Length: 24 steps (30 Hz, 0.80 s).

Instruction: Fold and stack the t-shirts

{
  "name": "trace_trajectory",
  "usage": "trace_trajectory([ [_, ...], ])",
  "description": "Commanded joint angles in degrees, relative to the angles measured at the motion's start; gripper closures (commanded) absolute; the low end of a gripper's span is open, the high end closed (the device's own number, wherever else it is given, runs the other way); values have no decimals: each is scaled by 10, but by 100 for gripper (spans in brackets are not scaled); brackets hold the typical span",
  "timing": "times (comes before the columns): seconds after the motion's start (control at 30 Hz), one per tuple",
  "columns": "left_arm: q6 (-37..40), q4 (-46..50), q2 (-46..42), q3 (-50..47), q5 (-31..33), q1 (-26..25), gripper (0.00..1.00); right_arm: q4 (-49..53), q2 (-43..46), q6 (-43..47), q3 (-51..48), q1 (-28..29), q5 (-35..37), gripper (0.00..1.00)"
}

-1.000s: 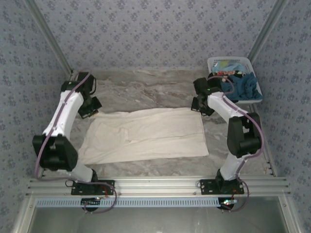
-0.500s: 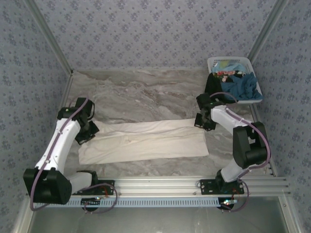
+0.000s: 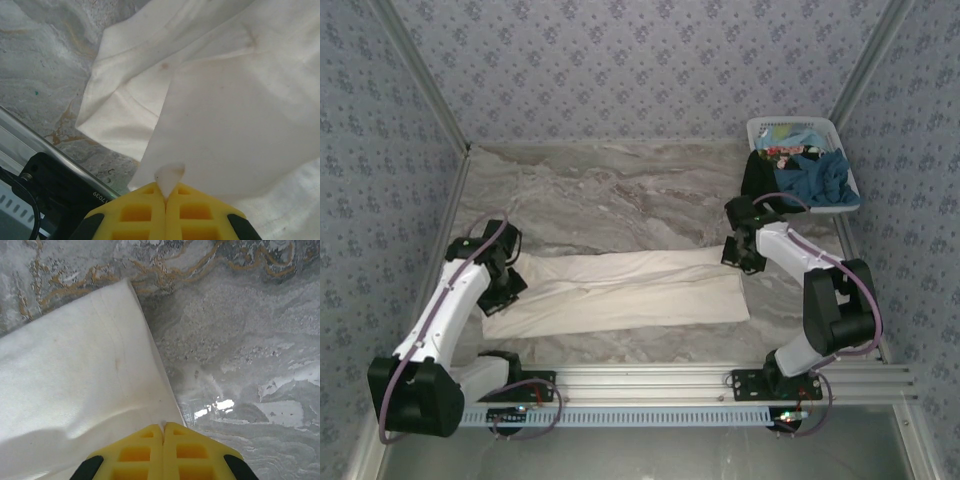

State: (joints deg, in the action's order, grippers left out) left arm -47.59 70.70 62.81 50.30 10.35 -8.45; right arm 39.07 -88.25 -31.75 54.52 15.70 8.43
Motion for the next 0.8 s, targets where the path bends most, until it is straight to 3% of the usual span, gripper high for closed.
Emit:
trace_trajectory([
  [0.0, -23, 15, -16, -16, 28, -14, 100, 32, 15, -19, -12, 4, 28, 100],
  [0.37, -78, 33, -5, -4, 87, -52, 100, 46, 31, -32, -19, 15, 48, 100],
  [0.57, -171, 101, -64, 8, 155, -87, 100, 46, 32, -35, -22, 20, 48, 100],
  [0.77, -194, 81, -73, -23, 138, -94, 100, 45, 22, -38, -23, 25, 46, 100],
])
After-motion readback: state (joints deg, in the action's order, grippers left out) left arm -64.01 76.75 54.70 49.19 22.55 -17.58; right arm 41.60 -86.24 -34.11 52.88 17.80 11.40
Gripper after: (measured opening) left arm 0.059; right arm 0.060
